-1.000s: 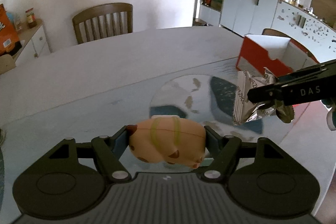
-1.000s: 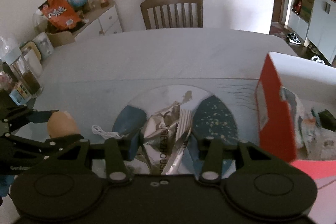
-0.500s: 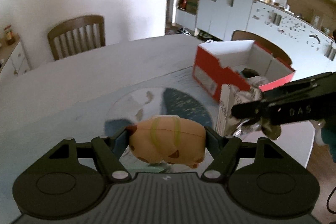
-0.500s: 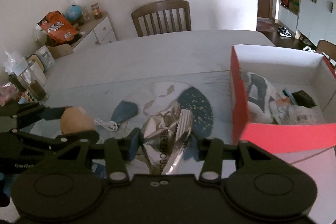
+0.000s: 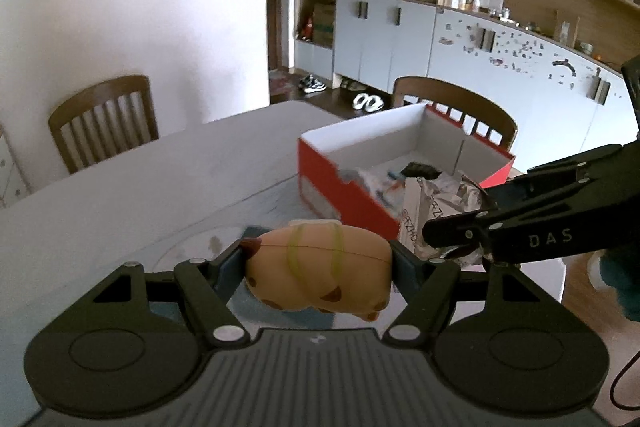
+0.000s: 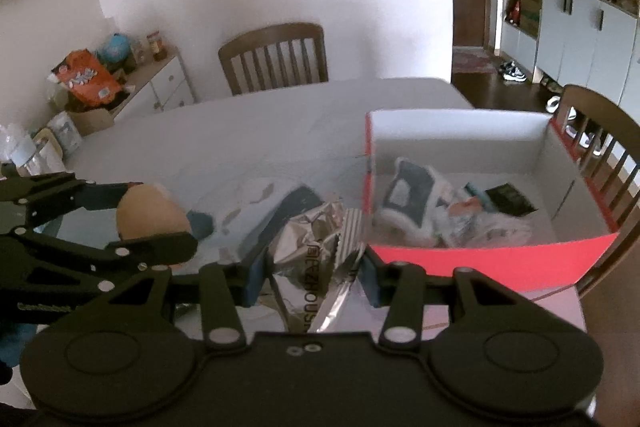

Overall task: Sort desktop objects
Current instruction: 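Carry the foil bag and yellow toy over the red shoebox and lower them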

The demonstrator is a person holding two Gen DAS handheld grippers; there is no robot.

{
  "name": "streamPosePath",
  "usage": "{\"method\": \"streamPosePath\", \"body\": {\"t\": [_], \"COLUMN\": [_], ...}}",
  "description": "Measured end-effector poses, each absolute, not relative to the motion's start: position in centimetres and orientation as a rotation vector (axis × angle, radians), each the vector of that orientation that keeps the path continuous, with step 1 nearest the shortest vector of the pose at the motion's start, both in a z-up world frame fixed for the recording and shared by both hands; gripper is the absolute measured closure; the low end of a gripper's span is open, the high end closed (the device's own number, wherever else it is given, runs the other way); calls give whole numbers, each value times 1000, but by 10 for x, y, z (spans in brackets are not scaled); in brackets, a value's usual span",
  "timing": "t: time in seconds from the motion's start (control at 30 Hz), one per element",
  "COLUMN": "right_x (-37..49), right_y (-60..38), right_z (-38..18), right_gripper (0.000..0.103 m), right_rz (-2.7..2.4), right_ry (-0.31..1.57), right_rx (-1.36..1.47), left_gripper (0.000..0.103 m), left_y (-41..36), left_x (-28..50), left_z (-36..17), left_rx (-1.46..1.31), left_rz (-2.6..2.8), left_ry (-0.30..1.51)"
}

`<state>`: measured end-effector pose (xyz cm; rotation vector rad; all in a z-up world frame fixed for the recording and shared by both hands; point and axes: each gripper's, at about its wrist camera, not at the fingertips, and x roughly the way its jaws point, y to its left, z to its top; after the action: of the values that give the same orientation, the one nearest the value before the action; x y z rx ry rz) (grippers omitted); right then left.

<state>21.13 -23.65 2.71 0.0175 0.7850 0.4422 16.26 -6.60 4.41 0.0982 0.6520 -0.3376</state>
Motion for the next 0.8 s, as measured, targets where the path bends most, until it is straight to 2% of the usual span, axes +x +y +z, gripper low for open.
{"method": "streamPosePath", "body": {"t": [0.8], "right_x": [285], "right_y": [-359], "right_z": [49], "right_gripper": [56], "right_rz": [370], "right_ry": [702], "right_rx": [-25], "left_gripper": [29], "left_y": [-188], "left_x": [242], "left_z": [57], "left_rx": [172], "left_rz": [-364], "left_ry": [629]}}
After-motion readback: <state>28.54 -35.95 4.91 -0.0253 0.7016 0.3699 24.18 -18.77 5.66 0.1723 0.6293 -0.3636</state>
